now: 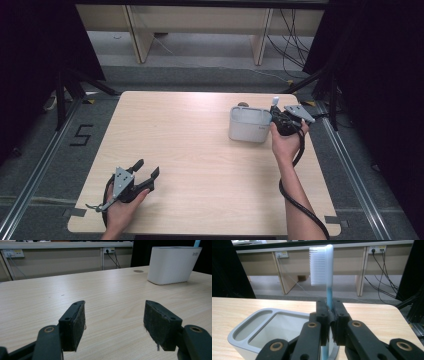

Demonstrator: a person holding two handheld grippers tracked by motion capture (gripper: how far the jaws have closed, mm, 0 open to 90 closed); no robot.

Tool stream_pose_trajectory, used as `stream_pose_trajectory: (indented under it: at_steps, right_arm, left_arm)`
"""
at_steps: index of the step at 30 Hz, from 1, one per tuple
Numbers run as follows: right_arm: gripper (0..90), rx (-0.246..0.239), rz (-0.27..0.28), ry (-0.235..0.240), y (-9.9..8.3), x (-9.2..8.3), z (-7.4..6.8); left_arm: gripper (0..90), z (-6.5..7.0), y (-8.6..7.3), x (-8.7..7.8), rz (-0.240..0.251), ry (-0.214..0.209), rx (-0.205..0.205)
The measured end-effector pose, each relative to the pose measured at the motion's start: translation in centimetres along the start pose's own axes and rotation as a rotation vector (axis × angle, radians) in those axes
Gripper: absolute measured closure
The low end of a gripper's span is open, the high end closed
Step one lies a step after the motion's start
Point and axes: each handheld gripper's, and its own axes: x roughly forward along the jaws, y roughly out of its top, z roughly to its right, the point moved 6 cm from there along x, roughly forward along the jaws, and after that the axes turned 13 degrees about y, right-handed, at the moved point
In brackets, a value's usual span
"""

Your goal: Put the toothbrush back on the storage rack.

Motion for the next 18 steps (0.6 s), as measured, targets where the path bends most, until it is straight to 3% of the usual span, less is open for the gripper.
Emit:
stream_pose_trajectory:
  at_steps: [2,6,10,12,14,15,16,18]
  right_arm:
    - [85.7,0.021,-0.001,-0.008,-0.2,0.0,-0.1]
    - [85.6,-0.002,-0.016,-0.002,-0.4,0.1,0.1]
    - [85.5,0.041,-0.021,-0.008,-0.7,0.0,-0.1]
    - [85.5,0.008,-0.013,-0.006,-0.8,0.1,0.2]
    - [85.5,0.017,-0.015,-0.002,-0.9,0.2,0.1]
    - [85.5,0.046,-0.015,-0.006,-0.9,0.2,-0.1]
    - [85.5,-0.002,-0.025,-0.007,-0.9,0.2,0.2]
    - [85.5,0.010,-0.020,-0.002,-1.1,0.3,0.2]
  left_arm:
    - [33.7,0.0,0.0,0.0,0.000,0.000,0.000]
    - [33.7,0.0,0.0,0.0,0.000,0.000,-0.001]
    - [33.6,0.0,0.0,0.0,0.000,0.000,-0.001]
    - [33.6,0.0,0.0,0.0,0.000,0.000,-0.001]
    - [33.6,0.0,0.0,0.0,0.000,0.000,-0.001]
    - [33.6,0.0,0.0,0.0,0.000,0.001,-0.002]
    - [33.6,0.0,0.0,0.0,0.000,0.001,-0.002]
    - [33.6,0.0,0.0,0.0,0.000,-0.001,-0.003]
